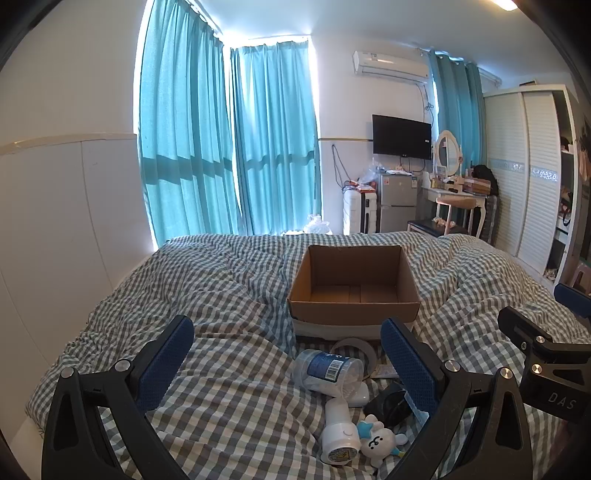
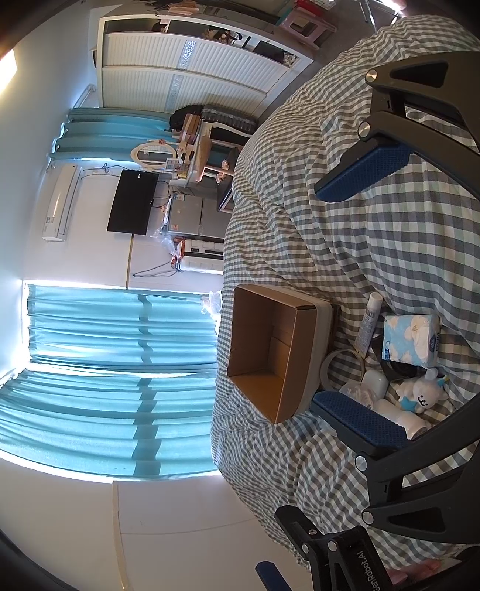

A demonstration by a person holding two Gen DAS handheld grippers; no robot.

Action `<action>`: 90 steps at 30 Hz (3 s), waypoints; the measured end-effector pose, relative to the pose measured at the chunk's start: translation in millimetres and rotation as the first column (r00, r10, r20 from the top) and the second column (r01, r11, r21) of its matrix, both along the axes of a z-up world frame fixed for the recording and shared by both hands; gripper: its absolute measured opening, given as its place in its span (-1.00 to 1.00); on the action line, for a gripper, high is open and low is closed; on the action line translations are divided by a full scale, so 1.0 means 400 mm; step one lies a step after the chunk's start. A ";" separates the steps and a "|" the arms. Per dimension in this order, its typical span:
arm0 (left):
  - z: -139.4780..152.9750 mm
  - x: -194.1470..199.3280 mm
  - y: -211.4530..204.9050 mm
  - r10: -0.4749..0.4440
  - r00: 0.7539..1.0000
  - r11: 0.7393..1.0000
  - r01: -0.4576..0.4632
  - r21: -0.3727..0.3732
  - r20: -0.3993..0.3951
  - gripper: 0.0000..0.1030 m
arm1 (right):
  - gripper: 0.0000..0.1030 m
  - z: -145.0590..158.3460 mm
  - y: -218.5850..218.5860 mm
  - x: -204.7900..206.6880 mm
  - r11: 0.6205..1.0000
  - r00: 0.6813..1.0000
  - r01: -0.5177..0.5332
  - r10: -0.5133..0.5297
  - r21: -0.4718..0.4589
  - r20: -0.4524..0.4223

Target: Organize objects

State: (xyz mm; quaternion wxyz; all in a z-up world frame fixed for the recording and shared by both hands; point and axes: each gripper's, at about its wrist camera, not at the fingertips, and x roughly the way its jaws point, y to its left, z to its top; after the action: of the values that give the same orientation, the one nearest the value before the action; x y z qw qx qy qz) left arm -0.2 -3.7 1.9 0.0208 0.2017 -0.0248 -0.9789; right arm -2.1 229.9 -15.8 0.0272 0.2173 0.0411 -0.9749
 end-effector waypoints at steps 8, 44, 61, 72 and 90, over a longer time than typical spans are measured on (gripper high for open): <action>-0.007 -0.002 -0.002 0.002 1.000 1.000 -0.002 0.006 0.007 1.00 | 0.99 -0.007 0.001 -0.001 1.000 1.000 0.000 0.000 -0.002 0.006; -0.005 0.001 0.001 0.007 1.000 1.000 -0.007 0.002 0.008 1.00 | 0.99 -0.009 -0.010 0.002 1.000 1.000 -0.010 0.009 0.006 0.014; 0.008 0.006 -0.002 0.019 1.000 1.000 -0.019 0.015 0.000 1.00 | 0.99 0.003 -0.011 0.006 1.000 1.000 -0.024 0.024 0.004 0.009; -0.008 -0.003 0.001 0.025 0.999 1.000 -0.026 0.014 0.030 1.00 | 0.99 -0.003 -0.021 0.003 0.998 0.998 -0.060 0.060 0.010 0.027; -0.054 -0.029 0.002 0.022 0.995 1.000 -0.023 0.012 0.094 1.00 | 0.99 -0.032 -0.034 -0.014 0.997 0.995 -0.079 0.078 0.010 0.062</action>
State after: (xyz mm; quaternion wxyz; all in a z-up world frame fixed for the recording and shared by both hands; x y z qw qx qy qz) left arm -12.0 -2.8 -19.6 0.0291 0.2480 -0.0171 -0.9682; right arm -7.5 216.5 -28.5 0.0652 0.2455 0.0548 -0.9656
